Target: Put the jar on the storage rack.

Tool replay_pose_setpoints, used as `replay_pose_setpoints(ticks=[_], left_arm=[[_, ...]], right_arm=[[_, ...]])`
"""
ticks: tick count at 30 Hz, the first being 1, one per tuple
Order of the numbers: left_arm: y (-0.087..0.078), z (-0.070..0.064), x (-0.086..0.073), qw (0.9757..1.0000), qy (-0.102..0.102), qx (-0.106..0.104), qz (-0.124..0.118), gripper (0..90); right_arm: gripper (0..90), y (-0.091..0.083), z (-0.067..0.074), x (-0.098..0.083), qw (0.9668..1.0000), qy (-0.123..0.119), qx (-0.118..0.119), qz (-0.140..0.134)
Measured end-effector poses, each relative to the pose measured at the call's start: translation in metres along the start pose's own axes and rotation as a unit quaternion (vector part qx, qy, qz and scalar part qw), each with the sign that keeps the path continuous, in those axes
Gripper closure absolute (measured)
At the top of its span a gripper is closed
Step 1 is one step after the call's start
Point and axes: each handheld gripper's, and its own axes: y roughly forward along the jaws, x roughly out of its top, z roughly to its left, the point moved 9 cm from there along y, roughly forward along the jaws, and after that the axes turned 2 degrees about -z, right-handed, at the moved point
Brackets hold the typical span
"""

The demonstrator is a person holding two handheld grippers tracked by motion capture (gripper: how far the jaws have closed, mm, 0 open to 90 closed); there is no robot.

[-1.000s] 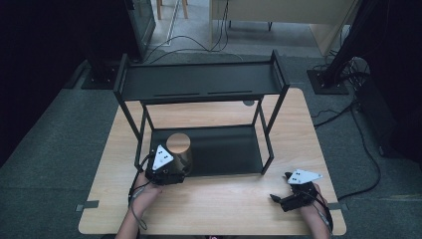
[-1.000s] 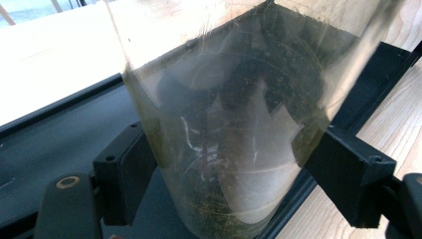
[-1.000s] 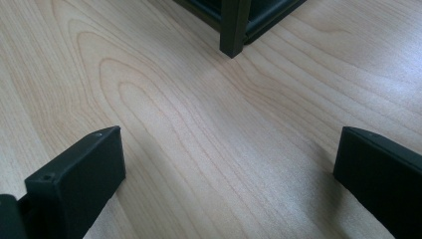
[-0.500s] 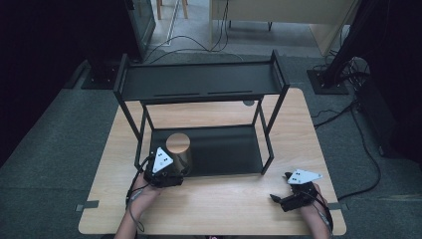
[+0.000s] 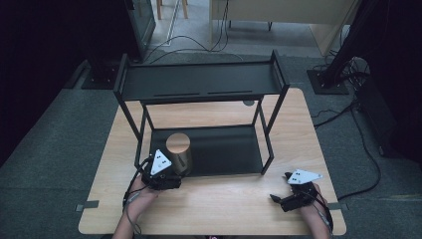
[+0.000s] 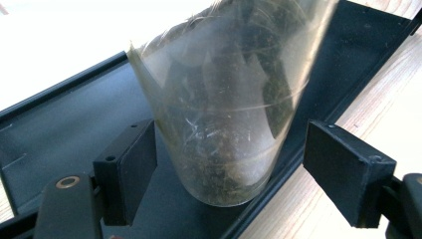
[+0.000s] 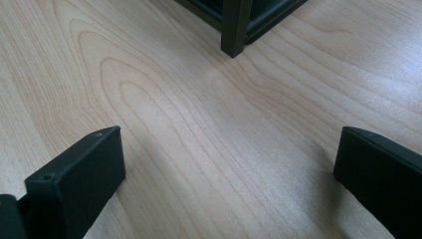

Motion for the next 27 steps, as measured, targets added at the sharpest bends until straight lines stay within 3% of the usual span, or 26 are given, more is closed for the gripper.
replay_pose_setpoints(ticks=[14, 27], left_arm=[[-0.006, -0.003, -0.007, 0.9996, 0.022, -0.014, 0.013, 21.9], [-0.013, -0.005, -0.014, 0.9979, 0.042, -0.045, 0.022, 21.8]], right_arm=[[0.0, 0.000, 0.000, 0.000, 1.0000, 0.000, 0.000, 0.000], [0.0, 0.000, 0.000, 0.000, 1.0000, -0.002, 0.001, -0.001]])
